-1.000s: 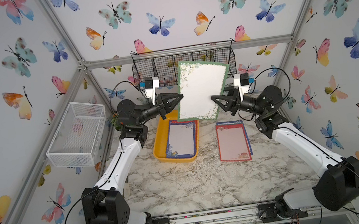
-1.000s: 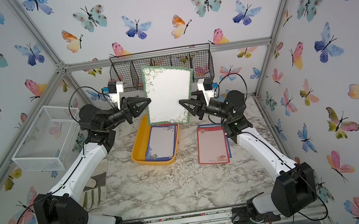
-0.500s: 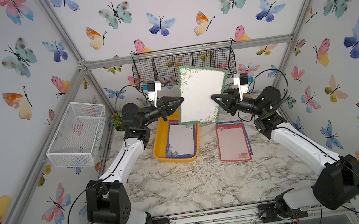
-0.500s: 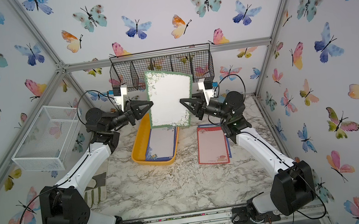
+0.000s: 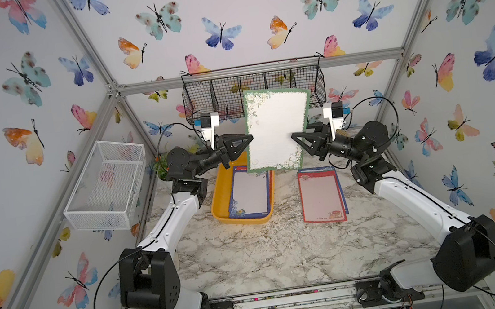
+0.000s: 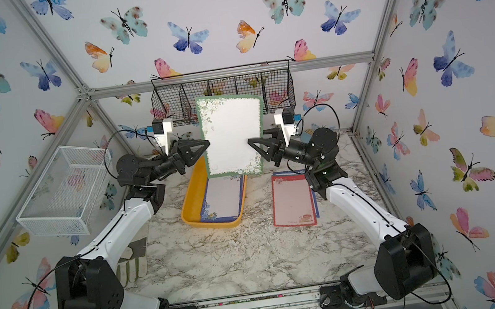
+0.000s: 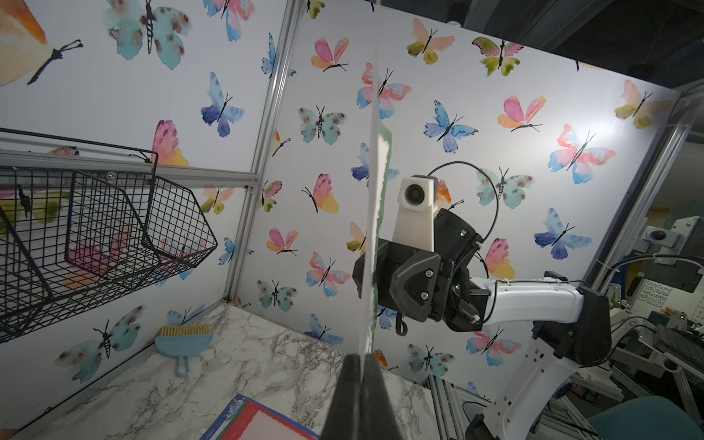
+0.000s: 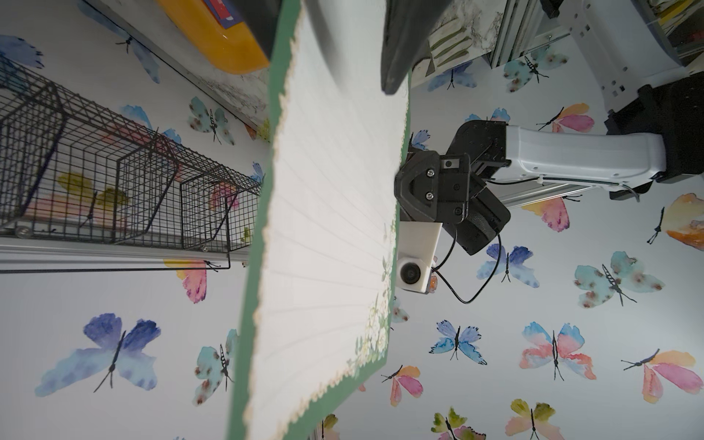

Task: Take out the stationery paper from the storage box
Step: Pick up the stationery paper from the storage box.

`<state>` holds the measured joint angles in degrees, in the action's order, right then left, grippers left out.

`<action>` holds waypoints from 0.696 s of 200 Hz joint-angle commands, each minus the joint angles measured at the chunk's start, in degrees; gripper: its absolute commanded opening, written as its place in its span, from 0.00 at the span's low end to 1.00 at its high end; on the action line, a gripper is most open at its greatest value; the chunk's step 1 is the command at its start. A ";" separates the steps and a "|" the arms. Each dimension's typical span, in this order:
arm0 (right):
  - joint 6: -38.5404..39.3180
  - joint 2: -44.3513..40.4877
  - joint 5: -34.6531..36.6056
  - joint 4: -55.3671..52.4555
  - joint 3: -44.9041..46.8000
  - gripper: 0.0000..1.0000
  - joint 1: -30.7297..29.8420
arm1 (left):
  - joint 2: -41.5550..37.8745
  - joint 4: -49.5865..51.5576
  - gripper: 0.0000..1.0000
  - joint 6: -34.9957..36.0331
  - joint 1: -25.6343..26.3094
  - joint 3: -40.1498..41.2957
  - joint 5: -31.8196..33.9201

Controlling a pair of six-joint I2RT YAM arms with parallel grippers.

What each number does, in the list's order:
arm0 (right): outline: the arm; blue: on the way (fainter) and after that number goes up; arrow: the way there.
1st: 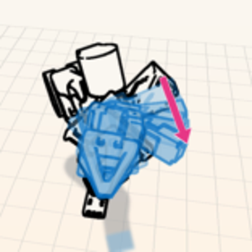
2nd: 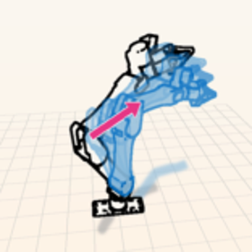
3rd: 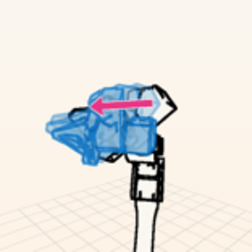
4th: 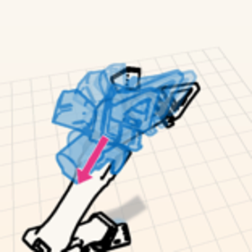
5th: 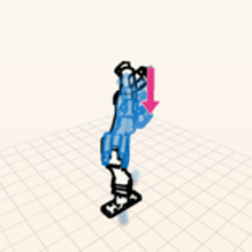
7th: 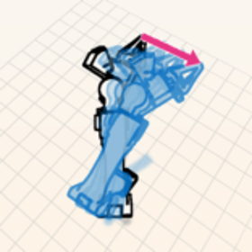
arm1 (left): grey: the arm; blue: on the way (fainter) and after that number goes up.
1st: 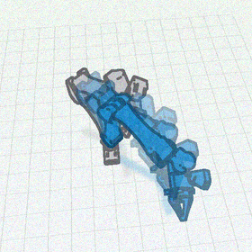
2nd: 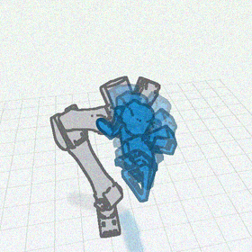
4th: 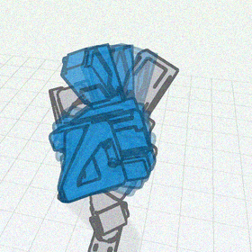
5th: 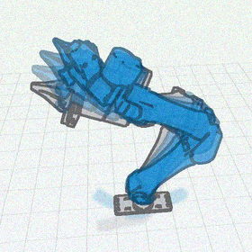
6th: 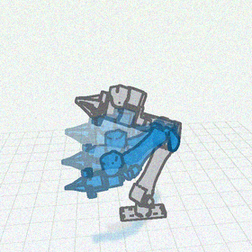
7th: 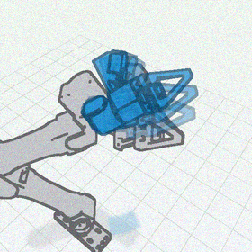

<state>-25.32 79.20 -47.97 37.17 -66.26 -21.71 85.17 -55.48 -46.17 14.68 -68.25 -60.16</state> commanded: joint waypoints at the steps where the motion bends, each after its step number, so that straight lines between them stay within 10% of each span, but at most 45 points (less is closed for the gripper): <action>1: -2.44 0.61 -1.50 3.64 -0.91 0.32 0.18 | -2.18 -2.52 0.00 -0.83 -0.18 0.44 0.23; 85: -4.45 1.51 -2.60 2.70 -2.04 0.02 0.13 | -3.81 0.99 0.00 1.70 -0.17 1.98 1.71; 139: -4.18 -1.64 -1.49 -3.90 0.05 0.02 0.18 | -4.15 8.47 0.54 5.67 -0.28 0.79 3.56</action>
<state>-29.17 80.42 -49.52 36.82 -66.89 -21.71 82.98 -50.72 -43.03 14.68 -66.41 -58.30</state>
